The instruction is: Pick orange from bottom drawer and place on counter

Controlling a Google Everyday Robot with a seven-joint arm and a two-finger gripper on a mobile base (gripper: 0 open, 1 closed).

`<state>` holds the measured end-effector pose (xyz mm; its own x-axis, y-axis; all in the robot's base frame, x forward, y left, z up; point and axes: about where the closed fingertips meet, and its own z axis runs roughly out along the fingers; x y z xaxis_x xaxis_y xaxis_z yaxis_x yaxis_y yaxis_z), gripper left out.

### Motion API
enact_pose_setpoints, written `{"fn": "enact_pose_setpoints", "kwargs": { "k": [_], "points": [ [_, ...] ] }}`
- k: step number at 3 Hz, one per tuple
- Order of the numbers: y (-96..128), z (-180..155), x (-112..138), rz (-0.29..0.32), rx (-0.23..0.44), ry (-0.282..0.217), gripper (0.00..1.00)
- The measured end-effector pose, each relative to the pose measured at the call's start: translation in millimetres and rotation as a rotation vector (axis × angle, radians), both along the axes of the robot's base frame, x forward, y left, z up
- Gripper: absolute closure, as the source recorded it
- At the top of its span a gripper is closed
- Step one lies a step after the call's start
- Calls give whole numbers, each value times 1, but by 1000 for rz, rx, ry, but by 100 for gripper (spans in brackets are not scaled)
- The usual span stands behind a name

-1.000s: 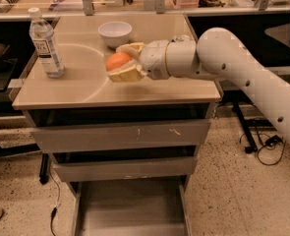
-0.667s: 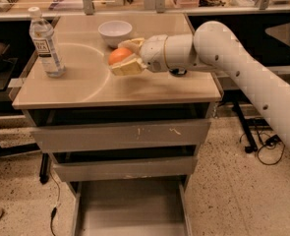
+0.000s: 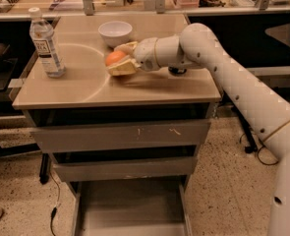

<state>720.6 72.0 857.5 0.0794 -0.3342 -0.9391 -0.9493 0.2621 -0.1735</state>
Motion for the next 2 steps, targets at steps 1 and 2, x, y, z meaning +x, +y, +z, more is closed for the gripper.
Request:
{"fn": "enact_pose_setpoints", "kwargs": {
  "k": [1, 2],
  "points": [
    [9, -15, 6, 17, -3, 26, 100],
    [9, -15, 6, 17, -3, 26, 81]
  ]
}}
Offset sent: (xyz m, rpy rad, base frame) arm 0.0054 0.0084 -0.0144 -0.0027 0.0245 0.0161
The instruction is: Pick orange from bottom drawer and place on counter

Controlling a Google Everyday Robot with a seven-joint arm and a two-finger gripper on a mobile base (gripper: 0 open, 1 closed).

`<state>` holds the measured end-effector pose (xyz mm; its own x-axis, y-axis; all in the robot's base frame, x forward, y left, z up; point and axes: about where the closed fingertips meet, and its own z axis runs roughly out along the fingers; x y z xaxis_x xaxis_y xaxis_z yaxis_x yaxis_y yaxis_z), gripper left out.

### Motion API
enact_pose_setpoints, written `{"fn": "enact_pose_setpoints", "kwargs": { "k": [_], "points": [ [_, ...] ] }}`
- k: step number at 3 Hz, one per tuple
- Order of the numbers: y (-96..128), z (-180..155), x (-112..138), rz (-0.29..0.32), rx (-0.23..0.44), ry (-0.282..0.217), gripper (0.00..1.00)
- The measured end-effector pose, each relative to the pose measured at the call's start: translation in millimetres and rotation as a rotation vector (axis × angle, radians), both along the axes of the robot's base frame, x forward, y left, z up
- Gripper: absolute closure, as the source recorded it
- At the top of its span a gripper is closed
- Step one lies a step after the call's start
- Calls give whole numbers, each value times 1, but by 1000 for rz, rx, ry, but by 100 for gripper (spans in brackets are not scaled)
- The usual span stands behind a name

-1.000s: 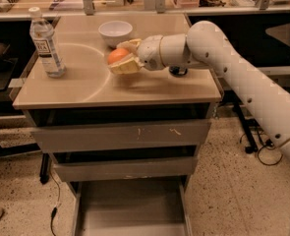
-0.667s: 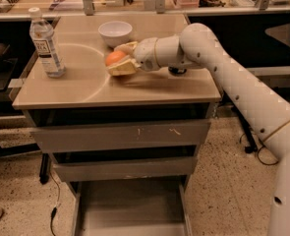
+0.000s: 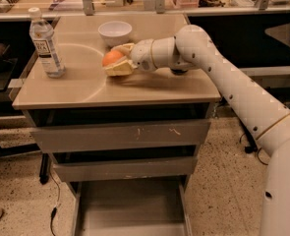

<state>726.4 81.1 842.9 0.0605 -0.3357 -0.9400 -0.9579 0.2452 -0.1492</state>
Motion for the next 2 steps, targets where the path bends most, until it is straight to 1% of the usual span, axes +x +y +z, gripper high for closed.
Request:
{"fn": "enact_pose_setpoints", "kwargs": {
  "k": [1, 2],
  "points": [
    [0, 0, 0, 0, 0, 0, 59],
    [0, 0, 0, 0, 0, 0, 34]
  ]
}}
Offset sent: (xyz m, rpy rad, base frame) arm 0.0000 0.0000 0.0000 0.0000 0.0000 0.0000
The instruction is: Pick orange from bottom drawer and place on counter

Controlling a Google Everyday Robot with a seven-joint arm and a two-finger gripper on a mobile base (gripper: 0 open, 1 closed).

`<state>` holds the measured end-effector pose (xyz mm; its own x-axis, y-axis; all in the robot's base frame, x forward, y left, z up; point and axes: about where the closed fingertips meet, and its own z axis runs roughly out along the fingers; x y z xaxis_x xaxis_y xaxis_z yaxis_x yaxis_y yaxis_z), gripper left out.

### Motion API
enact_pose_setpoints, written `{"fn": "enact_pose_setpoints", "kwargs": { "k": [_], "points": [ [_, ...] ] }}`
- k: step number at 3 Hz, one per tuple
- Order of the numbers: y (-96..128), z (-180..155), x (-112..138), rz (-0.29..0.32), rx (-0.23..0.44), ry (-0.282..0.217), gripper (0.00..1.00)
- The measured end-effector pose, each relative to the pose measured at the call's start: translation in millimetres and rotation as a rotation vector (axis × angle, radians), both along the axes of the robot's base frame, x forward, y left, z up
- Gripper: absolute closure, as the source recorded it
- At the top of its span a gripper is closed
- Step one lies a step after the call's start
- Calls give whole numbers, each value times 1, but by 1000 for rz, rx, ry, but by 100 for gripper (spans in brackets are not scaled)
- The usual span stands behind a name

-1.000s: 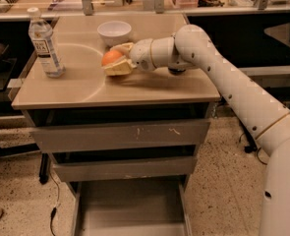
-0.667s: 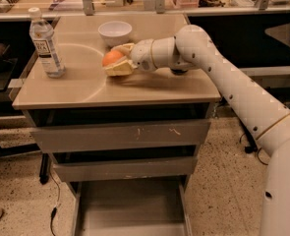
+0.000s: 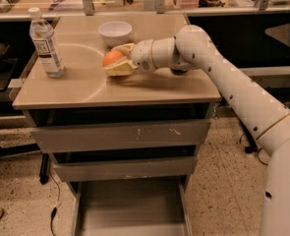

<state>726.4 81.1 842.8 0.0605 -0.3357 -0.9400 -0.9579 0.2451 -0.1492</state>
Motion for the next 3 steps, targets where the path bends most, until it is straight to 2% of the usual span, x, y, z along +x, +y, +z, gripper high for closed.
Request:
{"fn": "enact_pose_setpoints", "kwargs": {
  "k": [1, 2, 3],
  "points": [
    [0, 0, 0, 0, 0, 0, 11],
    [0, 0, 0, 0, 0, 0, 0],
    [0, 0, 0, 0, 0, 0, 0]
  ]
}}
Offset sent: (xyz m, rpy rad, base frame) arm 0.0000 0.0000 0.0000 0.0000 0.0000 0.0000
